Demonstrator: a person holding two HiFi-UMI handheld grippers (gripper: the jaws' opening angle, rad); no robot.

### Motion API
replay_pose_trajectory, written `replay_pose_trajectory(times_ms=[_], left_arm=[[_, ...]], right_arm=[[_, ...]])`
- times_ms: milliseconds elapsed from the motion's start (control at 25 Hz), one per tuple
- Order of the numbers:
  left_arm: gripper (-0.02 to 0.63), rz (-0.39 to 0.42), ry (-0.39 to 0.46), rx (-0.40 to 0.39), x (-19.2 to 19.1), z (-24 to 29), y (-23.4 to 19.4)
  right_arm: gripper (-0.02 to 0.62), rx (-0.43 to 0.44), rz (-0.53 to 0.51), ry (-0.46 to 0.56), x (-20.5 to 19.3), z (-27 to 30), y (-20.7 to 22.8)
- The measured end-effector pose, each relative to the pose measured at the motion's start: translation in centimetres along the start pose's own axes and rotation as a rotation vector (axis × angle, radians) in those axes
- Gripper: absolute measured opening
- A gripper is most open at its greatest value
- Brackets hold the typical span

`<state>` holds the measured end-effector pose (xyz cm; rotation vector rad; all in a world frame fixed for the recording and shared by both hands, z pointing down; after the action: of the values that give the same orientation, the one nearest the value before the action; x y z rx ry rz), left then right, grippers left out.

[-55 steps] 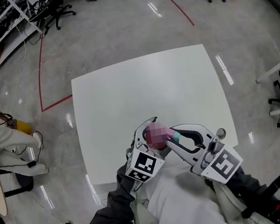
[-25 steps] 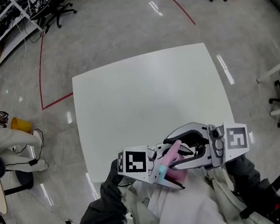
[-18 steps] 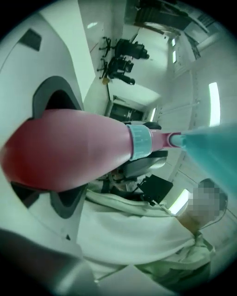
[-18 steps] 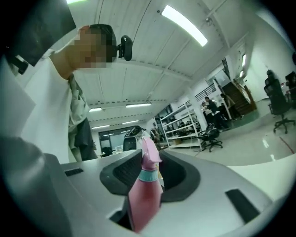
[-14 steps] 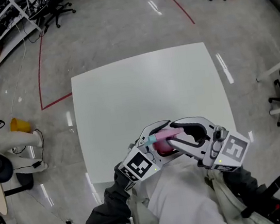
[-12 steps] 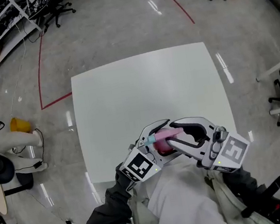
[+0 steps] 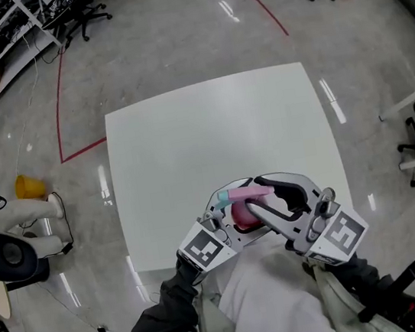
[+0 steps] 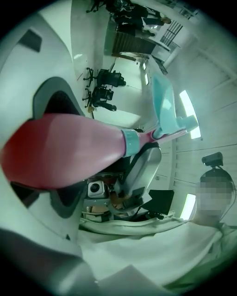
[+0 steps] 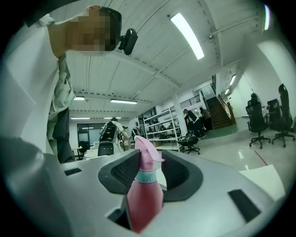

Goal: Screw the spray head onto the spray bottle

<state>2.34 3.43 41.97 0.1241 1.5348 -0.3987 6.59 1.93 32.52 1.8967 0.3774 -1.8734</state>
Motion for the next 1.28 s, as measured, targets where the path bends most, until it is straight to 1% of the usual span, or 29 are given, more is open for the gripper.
replay_pose_trajectory(times_ms=[80,120,160,240,320,400,440,480,560,640,720,800,880,1000,1120,1280], left_arm=[[0.426,0.027,-0.02,-0.016,-0.9,0.3,0.2],[0.426,0.029,-0.026,-0.02,-1.4,0.4,0.2],[0.426,0.012,-0.028,-0.017,-2.0,0.4,0.0],[0.426,-0.081,-0.032,0.01,-3.7,0.0,-1.0],[0.426,-0.211,-0.038,0.067,-6.2,-1.5,-2.5],[0.426,-0.335,-0.003,0.176,-8.4,-4.0,-3.9],[0.426,-0.38,0.019,0.239,-9.2,-5.3,-4.4],[0.426,-0.406,0.035,0.296,-9.7,-6.4,-4.6],[0.426,-0.409,0.035,0.39,-10.3,-7.7,-4.9],[0.426,-0.39,0.026,0.458,-10.6,-8.0,-5.3],[0.426,-0.389,0.033,0.505,-10.8,-8.3,-5.8],[0.426,-0.4,0.041,0.525,-11.0,-8.6,-6.1],[0.426,-0.408,0.035,0.523,-11.4,-8.8,-6.3],[0.426,-0.417,0.01,0.502,-11.7,-8.6,-6.5],[0.426,-0.399,-0.013,0.469,-11.3,-7.3,-6.2],[0.426,-0.352,-0.03,0.425,-10.6,-5.6,-6.1]], right_arm=[[0.133,0.038,-0.025,0.007,-0.5,-0.3,-0.5],[0.133,0.055,-0.045,0.014,-1.1,-0.5,-0.7],[0.129,0.059,-0.065,0.023,-1.7,-0.6,-0.7],[0.119,0.014,-0.088,0.042,-3.2,-0.4,0.0],[0.084,-0.071,-0.088,0.073,-4.4,-0.1,1.8],[0.081,-0.142,-0.069,0.093,-5.7,0.4,3.7],[0.081,-0.164,-0.059,0.095,-6.3,0.7,4.5],[0.081,-0.179,-0.055,0.096,-7.0,1.1,5.1],[0.08,-0.21,-0.076,0.1,-8.3,2.0,6.3],[0.08,-0.247,-0.135,0.101,-9.7,2.9,7.1],[0.081,-0.275,-0.221,0.083,-11.4,3.7,7.1],[0.08,-0.284,-0.266,0.071,-13.3,4.0,6.6],[0.081,-0.278,-0.261,0.08,-14.1,3.5,5.9],[0.088,-0.275,-0.25,0.055,-14.3,2.9,5.5],[0.169,-0.284,-0.205,0.033,-14.1,0.8,5.9],[0.209,-0.335,-0.176,0.027,-13.8,-2.1,6.8]])
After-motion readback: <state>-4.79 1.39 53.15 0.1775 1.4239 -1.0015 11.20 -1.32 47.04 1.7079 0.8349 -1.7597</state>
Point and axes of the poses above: the fingertips, and each gripper's own axes: z forward along the fingers, y to its right, x out of its top, the point moved 5 cm from there along -z, backward along the fingers, and after that the axes turned 2 degrees about -z, right-handed, at the moved point
